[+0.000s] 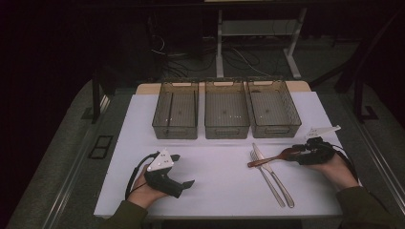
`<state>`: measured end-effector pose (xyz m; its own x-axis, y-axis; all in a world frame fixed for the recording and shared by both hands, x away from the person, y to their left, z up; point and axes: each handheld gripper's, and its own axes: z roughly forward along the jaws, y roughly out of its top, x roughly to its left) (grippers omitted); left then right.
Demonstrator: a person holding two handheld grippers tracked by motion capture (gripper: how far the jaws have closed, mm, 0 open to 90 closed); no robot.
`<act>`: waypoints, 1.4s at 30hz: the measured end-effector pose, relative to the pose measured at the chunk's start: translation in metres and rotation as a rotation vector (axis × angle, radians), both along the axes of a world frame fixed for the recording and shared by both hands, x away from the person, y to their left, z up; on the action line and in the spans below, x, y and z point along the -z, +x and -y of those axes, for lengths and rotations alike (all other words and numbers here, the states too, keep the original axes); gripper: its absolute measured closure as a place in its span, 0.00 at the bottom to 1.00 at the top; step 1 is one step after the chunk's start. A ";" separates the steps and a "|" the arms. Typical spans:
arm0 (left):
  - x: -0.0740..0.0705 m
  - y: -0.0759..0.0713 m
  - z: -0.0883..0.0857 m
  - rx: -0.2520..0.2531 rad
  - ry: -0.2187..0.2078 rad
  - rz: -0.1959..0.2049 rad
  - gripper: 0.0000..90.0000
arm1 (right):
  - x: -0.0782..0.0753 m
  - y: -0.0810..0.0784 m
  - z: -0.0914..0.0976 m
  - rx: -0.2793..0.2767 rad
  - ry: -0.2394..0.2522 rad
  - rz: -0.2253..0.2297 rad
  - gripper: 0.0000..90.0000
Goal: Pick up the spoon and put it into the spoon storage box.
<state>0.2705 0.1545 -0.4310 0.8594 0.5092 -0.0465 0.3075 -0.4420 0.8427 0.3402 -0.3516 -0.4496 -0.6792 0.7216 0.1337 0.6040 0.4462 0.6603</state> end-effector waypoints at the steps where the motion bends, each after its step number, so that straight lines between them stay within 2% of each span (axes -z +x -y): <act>1: 0.000 0.000 0.000 -0.001 -0.001 0.000 0.00 | 0.000 0.000 0.000 -0.005 0.000 0.001 0.50; 6: 0.000 0.000 0.000 0.001 0.001 -0.001 0.00 | -0.001 -0.002 0.001 -0.026 -0.010 0.005 0.58; 11: 0.000 0.000 0.000 0.002 0.002 0.000 0.00 | -0.002 -0.003 0.006 -0.049 -0.010 -0.008 0.67; 19: 0.000 0.000 0.000 0.004 0.004 0.001 0.00 | -0.003 -0.004 0.017 -0.085 0.027 -0.037 0.81; 25: 0.000 -0.001 0.000 0.004 0.003 0.001 0.00 | -0.001 -0.005 0.020 -0.126 0.035 -0.063 0.88; 36: 0.000 -0.001 0.000 0.002 0.000 0.002 0.00 | -0.002 -0.005 0.019 -0.123 0.040 -0.077 0.89; 42: 0.000 -0.001 0.000 0.001 -0.002 -0.001 0.00 | -0.006 -0.005 0.019 -0.108 0.059 -0.058 0.89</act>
<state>0.2699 0.1545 -0.4306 0.8600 0.5080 -0.0483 0.3076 -0.4406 0.8434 0.3348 -0.3705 -0.4434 -0.7423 0.6345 0.2155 0.5927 0.4718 0.6527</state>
